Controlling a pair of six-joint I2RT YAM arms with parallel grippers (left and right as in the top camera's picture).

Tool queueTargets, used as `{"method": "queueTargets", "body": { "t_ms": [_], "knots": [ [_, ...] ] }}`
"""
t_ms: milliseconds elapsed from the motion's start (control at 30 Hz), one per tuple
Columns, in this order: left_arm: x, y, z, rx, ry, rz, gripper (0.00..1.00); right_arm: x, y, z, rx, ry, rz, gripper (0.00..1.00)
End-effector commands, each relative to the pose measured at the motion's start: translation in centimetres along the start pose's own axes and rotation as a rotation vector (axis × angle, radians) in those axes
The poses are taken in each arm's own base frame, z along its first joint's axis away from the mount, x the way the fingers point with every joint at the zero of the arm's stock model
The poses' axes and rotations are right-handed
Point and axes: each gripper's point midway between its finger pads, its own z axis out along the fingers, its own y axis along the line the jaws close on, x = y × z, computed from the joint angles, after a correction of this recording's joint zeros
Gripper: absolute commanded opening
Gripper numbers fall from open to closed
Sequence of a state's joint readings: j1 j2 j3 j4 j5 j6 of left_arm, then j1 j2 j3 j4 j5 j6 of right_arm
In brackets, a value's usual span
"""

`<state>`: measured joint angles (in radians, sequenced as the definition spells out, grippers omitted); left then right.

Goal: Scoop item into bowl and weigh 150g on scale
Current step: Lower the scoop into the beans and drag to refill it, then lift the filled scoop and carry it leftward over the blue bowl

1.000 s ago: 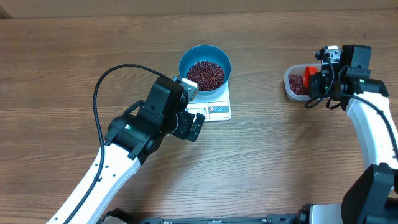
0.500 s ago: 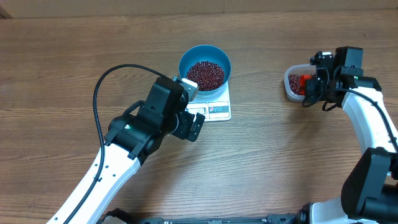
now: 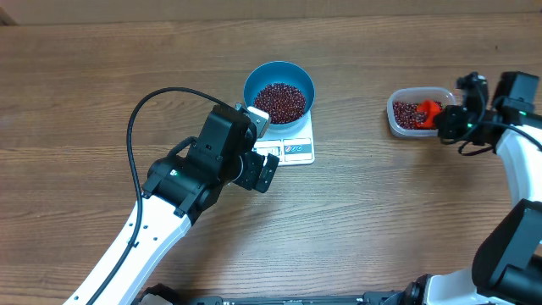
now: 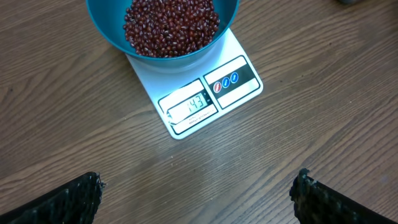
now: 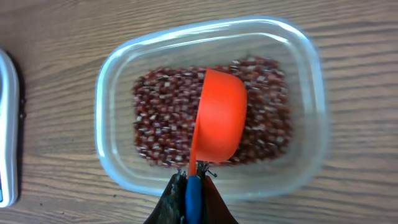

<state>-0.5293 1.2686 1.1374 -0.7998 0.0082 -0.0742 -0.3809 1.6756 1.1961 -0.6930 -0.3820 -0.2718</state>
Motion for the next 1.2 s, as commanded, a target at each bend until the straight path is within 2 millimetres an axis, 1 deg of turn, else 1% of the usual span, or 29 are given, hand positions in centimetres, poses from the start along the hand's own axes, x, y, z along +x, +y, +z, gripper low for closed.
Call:
{"method": "queueTargets", "body": {
  "t_ms": [0,67,300,367,500,600,633,733,1033,1100,1133,1167],
  "knots": [
    [0.2,-0.1,0.3,0.007,0.011,0.015,1.0,-0.6,0.7,-0.5,-0.114,-0.042,0.043,0.04],
    [0.2,-0.1,0.3,0.007,0.011,0.015,0.99,-0.8,1.2,-0.9,-0.169,-0.061,0.056,0.04],
    [0.2,-0.1,0.3,0.007,0.011,0.015,1.0,-2.0,3.8,-2.6,-0.395,-0.139,0.069,0.04],
    [0.2,-0.1,0.3,0.007,0.011,0.015,0.99,-2.4,5.2,-3.3,-0.487,-0.161,0.066,0.04],
    [0.2,-0.1,0.2,0.007,0.01,0.015,1.0,-2.7,6.6,-4.2,-0.583,-0.183,0.063,0.04],
    [0.2,-0.1,0.3,0.007,0.011,0.015,0.99,-3.0,7.9,-5.0,-0.668,-0.198,0.056,0.04],
    [0.2,-0.1,0.3,0.007,0.011,0.015,1.0,-3.0,8.7,-5.3,-0.703,-0.2,0.05,0.04],
    [0.2,-0.1,0.3,0.007,0.011,0.015,1.0,-2.9,10.2,-5.0,-0.734,-0.182,0.023,0.04],
    [0.2,-0.1,0.3,0.007,0.011,0.015,1.0,-3.1,17.4,-3.9,-0.83,-0.176,-0.196,0.04],
    [0.2,-0.1,0.3,0.007,0.011,0.015,1.0,-3.2,19.3,-3.7,-0.855,-0.187,-0.26,0.04],
    [0.2,-0.1,0.2,0.007,0.01,0.015,1.0,-3.2,20.6,-3.7,-0.873,-0.192,-0.291,0.04],
    [0.2,-0.1,0.3,0.007,0.011,0.015,0.99,-3.3,21.1,-3.6,-0.878,-0.193,-0.301,0.04]
  ]
}}
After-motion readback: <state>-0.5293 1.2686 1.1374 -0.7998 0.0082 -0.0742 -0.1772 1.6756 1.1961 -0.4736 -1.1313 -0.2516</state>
